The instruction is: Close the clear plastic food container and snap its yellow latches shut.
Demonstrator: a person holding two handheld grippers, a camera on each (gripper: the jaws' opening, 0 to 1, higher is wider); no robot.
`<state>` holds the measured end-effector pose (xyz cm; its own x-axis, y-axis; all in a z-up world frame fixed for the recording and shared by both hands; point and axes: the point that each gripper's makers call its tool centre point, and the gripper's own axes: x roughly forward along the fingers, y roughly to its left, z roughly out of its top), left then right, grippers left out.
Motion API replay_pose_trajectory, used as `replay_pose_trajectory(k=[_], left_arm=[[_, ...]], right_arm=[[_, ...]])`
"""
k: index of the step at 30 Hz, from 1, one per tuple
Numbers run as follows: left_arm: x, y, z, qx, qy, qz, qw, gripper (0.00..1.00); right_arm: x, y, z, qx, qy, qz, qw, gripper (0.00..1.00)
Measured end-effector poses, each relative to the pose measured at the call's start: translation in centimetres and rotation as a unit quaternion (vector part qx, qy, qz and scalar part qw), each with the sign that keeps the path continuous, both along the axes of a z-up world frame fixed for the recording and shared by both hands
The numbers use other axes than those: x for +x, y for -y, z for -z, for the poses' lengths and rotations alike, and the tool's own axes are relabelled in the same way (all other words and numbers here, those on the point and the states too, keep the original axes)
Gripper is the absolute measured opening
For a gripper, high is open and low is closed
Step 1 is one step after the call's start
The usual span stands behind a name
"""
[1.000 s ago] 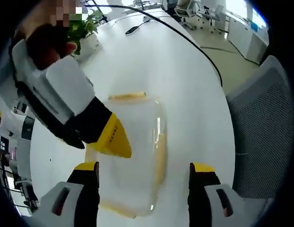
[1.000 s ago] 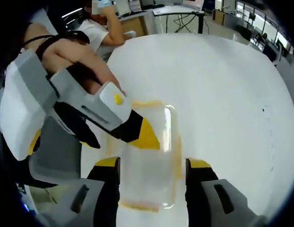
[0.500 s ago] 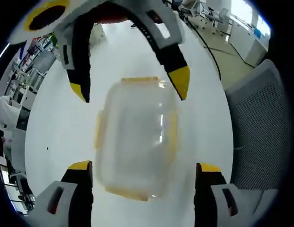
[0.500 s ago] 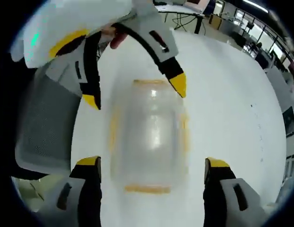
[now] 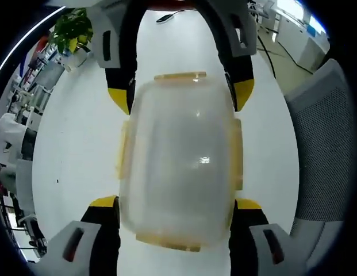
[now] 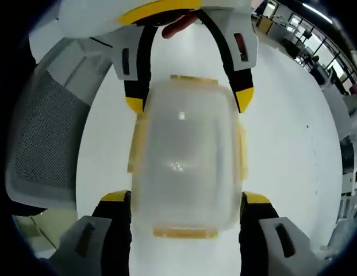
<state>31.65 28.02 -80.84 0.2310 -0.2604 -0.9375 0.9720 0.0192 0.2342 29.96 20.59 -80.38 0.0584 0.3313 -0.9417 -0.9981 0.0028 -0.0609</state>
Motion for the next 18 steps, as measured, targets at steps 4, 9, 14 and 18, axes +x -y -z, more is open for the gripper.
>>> replay_pose_trajectory(k=[4, 9, 14, 18], left_arm=[[0.0, -0.1, 0.0, -0.001, -0.002, -0.007, 1.0000, 0.75], [0.0, -0.7, -0.1, -0.009, -0.002, -0.029, 0.9995, 0.75], [0.5, -1.7, -0.1, -0.018, 0.000, -0.050, 0.9986, 0.75], [1.2, -2.4, -0.1, -0.017, 0.001, -0.060, 0.9981, 0.75]], right_arm=[[0.1, 0.0, 0.0, -0.001, 0.000, -0.007, 1.0000, 0.74], [0.4, -0.6, 0.1, -0.007, 0.003, -0.025, 0.9997, 0.74], [1.2, -1.8, 0.2, -0.006, 0.007, -0.038, 0.9992, 0.75], [2.0, -2.6, 0.2, -0.001, 0.009, -0.042, 0.9991, 0.75]])
